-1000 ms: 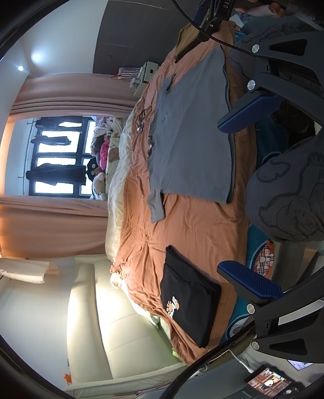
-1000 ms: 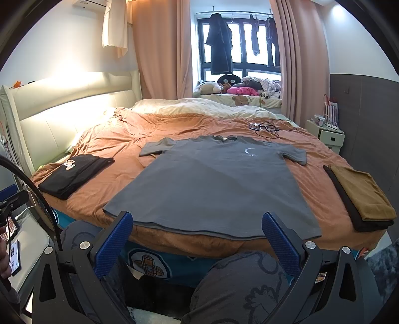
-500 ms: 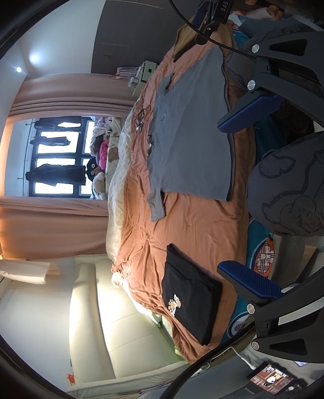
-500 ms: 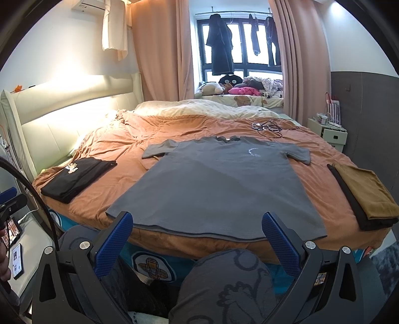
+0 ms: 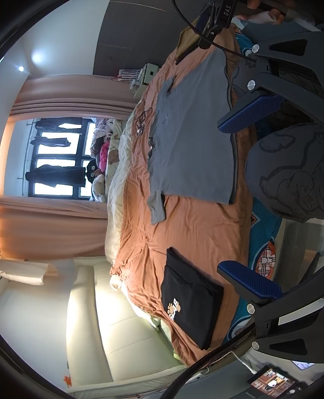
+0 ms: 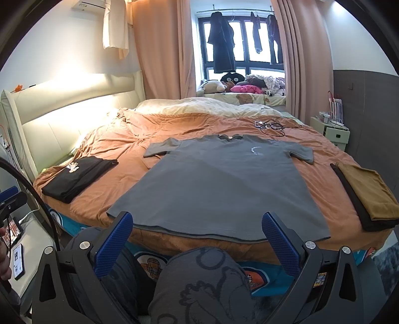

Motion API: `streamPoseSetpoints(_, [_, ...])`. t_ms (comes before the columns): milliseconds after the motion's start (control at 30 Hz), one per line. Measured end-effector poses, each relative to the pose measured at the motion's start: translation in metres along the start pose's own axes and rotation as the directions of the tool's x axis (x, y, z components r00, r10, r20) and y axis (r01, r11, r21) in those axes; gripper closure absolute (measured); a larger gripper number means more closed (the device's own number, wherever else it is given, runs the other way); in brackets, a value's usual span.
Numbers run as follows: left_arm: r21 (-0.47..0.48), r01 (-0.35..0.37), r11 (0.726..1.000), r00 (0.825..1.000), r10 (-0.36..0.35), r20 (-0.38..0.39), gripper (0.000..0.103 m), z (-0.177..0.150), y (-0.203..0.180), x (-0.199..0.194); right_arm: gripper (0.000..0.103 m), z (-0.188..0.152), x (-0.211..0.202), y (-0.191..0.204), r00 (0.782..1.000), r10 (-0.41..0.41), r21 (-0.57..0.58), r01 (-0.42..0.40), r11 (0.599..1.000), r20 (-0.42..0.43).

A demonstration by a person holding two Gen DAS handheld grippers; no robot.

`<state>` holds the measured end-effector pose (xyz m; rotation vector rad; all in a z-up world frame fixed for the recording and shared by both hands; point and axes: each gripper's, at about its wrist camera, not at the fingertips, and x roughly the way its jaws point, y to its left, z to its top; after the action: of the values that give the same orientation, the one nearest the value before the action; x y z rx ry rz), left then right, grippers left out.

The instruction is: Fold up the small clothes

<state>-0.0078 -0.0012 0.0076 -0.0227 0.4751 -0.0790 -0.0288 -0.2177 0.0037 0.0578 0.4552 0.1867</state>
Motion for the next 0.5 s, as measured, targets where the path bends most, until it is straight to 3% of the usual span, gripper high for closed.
streamPoseSetpoints(500, [-0.016, 0.026, 1.000, 1.000, -0.026, -0.014, 0.000, 0.039, 0.001, 0.061, 0.000, 0.033, 0.054, -0.005, 1.000, 0.002, 0.001, -0.002, 1.000, -0.031])
